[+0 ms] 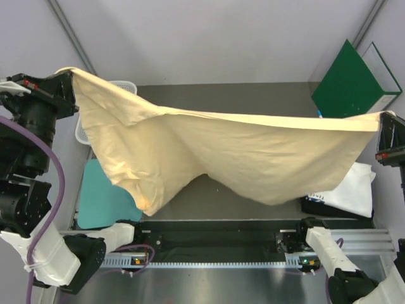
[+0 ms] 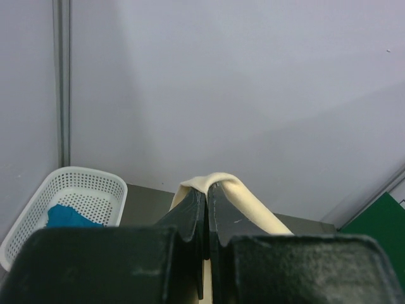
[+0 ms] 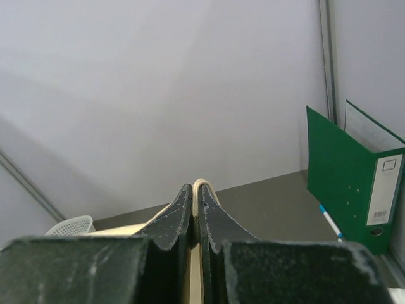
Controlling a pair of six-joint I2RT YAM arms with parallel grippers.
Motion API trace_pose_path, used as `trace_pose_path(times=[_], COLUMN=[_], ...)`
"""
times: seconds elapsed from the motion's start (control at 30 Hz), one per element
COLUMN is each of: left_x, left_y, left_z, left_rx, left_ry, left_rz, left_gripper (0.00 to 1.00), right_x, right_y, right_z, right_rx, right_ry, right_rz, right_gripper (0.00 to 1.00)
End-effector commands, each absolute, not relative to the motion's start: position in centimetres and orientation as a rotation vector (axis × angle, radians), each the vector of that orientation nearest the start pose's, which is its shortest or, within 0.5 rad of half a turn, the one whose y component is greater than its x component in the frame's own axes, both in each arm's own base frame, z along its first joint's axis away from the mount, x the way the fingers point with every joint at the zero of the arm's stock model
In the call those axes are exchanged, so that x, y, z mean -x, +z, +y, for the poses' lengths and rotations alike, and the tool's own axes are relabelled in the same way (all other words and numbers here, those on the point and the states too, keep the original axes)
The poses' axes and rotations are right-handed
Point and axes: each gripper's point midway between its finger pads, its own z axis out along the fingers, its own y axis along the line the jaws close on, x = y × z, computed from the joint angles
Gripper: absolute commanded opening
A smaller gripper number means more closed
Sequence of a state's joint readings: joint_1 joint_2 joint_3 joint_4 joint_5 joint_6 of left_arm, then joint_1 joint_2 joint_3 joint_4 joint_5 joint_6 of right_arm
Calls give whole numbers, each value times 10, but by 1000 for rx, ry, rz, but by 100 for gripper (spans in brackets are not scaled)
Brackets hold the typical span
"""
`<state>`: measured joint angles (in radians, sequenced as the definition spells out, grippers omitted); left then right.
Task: Fold and stack the t-shirts
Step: Flatten out the tshirt
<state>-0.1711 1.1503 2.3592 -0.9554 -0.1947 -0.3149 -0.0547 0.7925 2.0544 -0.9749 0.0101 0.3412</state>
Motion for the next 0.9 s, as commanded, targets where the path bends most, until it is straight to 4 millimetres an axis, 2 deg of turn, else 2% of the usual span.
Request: trace_pose_path(times=[0.0, 0.03, 0.07, 0.1, 0.13, 0.17, 0.2, 0.23, 0.27, 0.33, 0.37, 0.4, 0.43, 0.47, 0.5, 0.53, 0.57, 0.6, 0.63, 0.67, 0.7, 0.73, 0.77, 0.8, 0.83, 0.87], left_x=[-235, -247, -275, -291, -309, -343, -360, -378, -414, -446, -481, -495, -526, -539, -552, -573, -584, -593, -606, -612, -616, -622, -625, -629, -631, -632], left_y=[634, 629, 619, 613, 604, 584, 573, 563, 534, 512, 475, 470, 429, 415, 403, 368, 356, 341, 313, 306, 298, 287, 285, 287, 287, 292], left_z=[-7, -8, -13, -16, -20, -28, -34, -41, -49, -62, -70, -73, -77, -80, -76, -81, -80, -76, -77, -77, -74, -74, -73, -68, -66, -66], left_rx=[269, 268, 259, 257, 252, 240, 222, 205, 193, 157, 146, 133, 130, 124, 139, 141, 153, 167, 186, 193, 204, 218, 227, 253, 269, 264], left_ry=[-203, -187, -175, -170, -170, -163, -173, -182, -175, -203, -196, -206, -189, -196, -195, -217, -223, -221, -229, -242, -246, -255, -260, -269, -274, -310], left_rz=[1302, 1322, 1367, 1388, 1416, 1483, 1516, 1543, 1617, 1671, 1751, 1758, 1837, 1857, 1870, 1925, 1933, 1950, 1994, 1994, 2001, 2013, 2006, 1988, 1980, 1970], left_gripper=[0, 0, 0, 0, 0, 0, 0, 0, 0, 0, 0, 0, 0, 0, 0, 0, 0, 0, 0, 0, 0, 0, 0, 0, 0, 0], right_x=[-154, -173, -189, -211, -227, -249, -265, -287, -314, -350, -381, -398, -414, -443, -462, -478, -504, -523, -536, -555, -570, -580, -592, -603, -608, -614], right_y=[573, 565, 556, 535, 528, 516, 503, 474, 464, 423, 396, 381, 367, 329, 325, 311, 264, 266, 252, 210, 219, 211, 181, 191, 186, 169], right_z=[-11, -11, -12, -13, -14, -13, -11, -7, -6, -4, -7, -9, -3, -5, -7, -4, -8, -9, -5, -6, -6, -4, -4, -5, -4, -5], right_rx=[-329, -331, -344, -357, -362, -375, -380, -385, -380, -383, -392, -401, -362, -378, -371, -354, -385, -380, -376, -408, -401, -409, -433, -429, -452, -474], right_ry=[170, 169, 172, 169, 172, 190, 202, 229, 245, 252, 241, 233, 271, 264, 269, 298, 297, 320, 363, 380, 403, 435, 456, 476, 499, 513], right_rz=[1315, 1330, 1354, 1410, 1424, 1457, 1488, 1554, 1558, 1644, 1707, 1735, 1775, 1865, 1861, 1895, 1990, 1985, 2015, 2090, 2076, 2087, 2133, 2105, 2110, 2134], right_gripper=[0, 0, 0, 0, 0, 0, 0, 0, 0, 0, 0, 0, 0, 0, 0, 0, 0, 0, 0, 0, 0, 0, 0, 0, 0, 0])
